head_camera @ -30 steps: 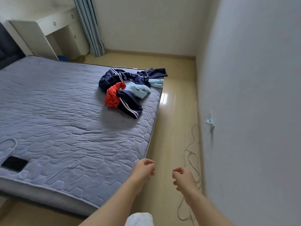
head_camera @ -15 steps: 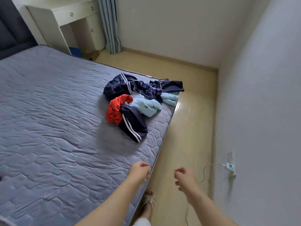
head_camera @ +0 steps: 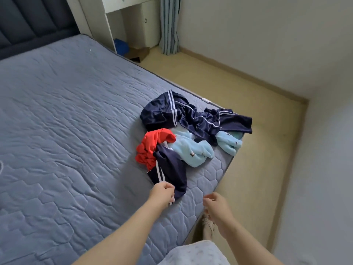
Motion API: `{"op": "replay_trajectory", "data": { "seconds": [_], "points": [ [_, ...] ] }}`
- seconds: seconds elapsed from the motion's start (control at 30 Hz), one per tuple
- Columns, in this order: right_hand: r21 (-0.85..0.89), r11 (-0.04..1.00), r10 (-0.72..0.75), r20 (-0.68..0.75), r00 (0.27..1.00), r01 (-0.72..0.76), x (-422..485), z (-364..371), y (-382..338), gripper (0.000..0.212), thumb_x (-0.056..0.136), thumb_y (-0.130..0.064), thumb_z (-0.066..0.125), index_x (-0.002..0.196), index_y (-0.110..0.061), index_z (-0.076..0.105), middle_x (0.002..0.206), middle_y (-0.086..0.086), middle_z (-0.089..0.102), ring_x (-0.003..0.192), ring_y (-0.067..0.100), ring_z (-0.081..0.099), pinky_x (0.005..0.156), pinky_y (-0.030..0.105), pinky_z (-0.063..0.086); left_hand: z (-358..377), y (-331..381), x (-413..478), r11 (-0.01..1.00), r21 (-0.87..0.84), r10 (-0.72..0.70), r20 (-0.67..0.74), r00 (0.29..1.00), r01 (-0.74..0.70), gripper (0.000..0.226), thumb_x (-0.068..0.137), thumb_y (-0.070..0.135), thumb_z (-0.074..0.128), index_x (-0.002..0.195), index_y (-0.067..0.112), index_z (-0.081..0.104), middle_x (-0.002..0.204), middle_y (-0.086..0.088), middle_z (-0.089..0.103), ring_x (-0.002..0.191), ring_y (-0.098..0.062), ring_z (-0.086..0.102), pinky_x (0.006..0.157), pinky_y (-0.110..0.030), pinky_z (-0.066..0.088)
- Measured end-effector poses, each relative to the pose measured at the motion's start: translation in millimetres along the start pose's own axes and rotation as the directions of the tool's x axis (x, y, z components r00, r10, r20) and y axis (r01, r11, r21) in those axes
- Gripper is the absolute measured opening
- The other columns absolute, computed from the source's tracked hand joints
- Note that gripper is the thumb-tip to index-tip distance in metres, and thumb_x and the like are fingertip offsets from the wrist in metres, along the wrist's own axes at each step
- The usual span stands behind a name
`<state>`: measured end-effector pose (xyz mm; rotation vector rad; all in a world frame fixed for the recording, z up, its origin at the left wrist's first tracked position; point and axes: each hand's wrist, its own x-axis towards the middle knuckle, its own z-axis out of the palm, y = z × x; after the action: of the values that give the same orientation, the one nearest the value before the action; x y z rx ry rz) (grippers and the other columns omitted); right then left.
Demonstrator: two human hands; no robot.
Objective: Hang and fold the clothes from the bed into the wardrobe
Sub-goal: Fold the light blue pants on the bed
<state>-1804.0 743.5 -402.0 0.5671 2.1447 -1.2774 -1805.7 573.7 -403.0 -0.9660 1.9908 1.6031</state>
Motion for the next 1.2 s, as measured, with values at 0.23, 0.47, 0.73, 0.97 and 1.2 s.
{"op": "replay_trajectory", "data": {
  "seconds": [0.23,0.47,0.73,0.97,1.2],
  "points": [
    [-0.189,0.982,0.024,0.152,0.988,0.005,129,-13,-66,0.010,0.088,-0.013,0.048,0.091,-0.017,0.056,0.087,0.001,0.060,0.083,0.022,0.057,0.073,0.030,0.044,7,51,101,0.987,-0.139,-0.098,-0.150,0.984,0.077,0.025,0.087,0.005,0.044,0.070,0.018,0.057,0.067,-0.001,0.055,0.055,-0.015,0.050,0.051,-0.020,0.039],
    [-0.441,0.895,0.088,0.330,0.940,0.071,274,-5,-120,0.015,0.087,-0.012,0.043,0.083,-0.024,0.051,0.077,-0.002,0.057,0.074,0.018,0.057,0.055,0.023,0.038,31,77,209,0.927,-0.275,-0.340,-0.327,0.882,0.255,0.024,0.086,0.011,0.045,0.070,0.021,0.060,0.079,0.000,0.061,0.058,-0.016,0.058,0.058,-0.024,0.043],
    [-0.613,0.748,-0.056,0.323,0.945,0.254,390,7,-135,0.033,0.082,-0.015,0.052,0.115,-0.013,0.046,0.110,0.008,0.057,0.095,0.028,0.054,0.076,0.038,0.047,74,76,270,0.875,-0.262,-0.480,-0.350,0.805,0.407,0.020,0.089,0.020,0.043,0.081,0.032,0.057,0.087,0.008,0.062,0.087,-0.017,0.063,0.074,-0.028,0.050],
    [-0.678,0.630,0.103,0.557,0.824,0.379,422,23,-126,0.075,0.083,-0.028,0.064,0.144,-0.025,0.020,0.117,0.001,0.051,0.119,0.028,0.045,0.100,0.042,0.034,93,58,269,0.768,-0.474,-0.580,-0.231,0.781,0.430,0.020,0.090,0.014,0.044,0.081,0.026,0.057,0.089,0.003,0.060,0.068,-0.010,0.058,0.061,-0.022,0.045],
    [-0.267,0.929,0.008,0.705,0.709,0.255,361,17,-141,0.044,0.082,0.004,0.041,0.095,-0.027,0.069,0.083,-0.006,0.066,0.077,0.007,0.058,0.071,0.018,0.048,103,64,243,0.650,-0.685,-0.614,-0.218,0.759,0.329,0.029,0.094,0.022,0.050,0.123,0.020,0.051,0.105,0.005,0.054,0.094,-0.012,0.051,0.082,-0.028,0.042]
  ]
}}
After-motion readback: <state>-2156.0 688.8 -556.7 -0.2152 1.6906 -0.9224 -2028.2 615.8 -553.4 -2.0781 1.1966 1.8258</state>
